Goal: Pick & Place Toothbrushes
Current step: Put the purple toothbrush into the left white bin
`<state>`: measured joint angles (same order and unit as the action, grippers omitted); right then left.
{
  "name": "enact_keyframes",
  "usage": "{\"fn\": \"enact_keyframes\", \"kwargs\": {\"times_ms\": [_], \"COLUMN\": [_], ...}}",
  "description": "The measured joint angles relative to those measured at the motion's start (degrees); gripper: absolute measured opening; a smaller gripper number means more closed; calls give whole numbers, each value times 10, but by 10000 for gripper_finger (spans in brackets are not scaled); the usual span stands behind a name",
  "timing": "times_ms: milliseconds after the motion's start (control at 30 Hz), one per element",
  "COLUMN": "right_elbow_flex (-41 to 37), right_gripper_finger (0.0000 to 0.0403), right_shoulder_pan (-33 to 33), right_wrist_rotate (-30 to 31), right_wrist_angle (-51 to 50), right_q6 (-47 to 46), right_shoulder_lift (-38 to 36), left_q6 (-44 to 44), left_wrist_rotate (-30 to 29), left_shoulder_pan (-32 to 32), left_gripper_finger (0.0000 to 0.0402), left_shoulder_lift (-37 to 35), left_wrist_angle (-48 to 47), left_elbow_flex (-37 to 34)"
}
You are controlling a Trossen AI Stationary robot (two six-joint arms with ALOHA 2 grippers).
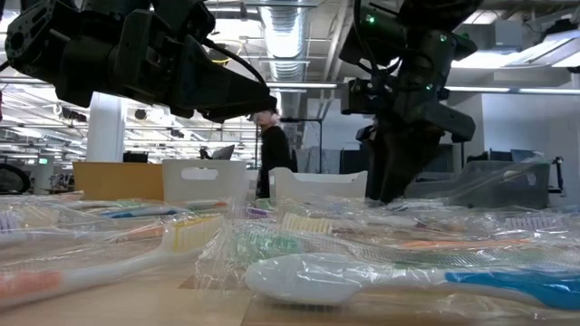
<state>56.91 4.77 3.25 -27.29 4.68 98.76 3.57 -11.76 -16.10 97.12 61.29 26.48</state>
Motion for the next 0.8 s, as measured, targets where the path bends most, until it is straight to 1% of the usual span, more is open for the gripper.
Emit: {"fn": "enact_keyframes", "kwargs": {"times_ms": [167,300,800], "right_elbow_flex": [-1,-1,-1], "right_gripper_finger": [173,181,176], "right_shoulder_pan": [0,0,-2], "right_wrist_rotate": [0,0,0], "right_wrist_angle": [3,11,12], "right_q6": [2,2,3], "right_shoulder_lift": [0,0,0], "left_q6": [0,0,0], "left_wrist_rotate": [0,0,0], "left_shoulder_pan": [0,0,0], "left_gripper_finger": [176,176,176], "left_shoulder_lift": [0,0,0], "left_wrist_angle": [0,0,0], "left_elbow_flex": [0,0,0]}}
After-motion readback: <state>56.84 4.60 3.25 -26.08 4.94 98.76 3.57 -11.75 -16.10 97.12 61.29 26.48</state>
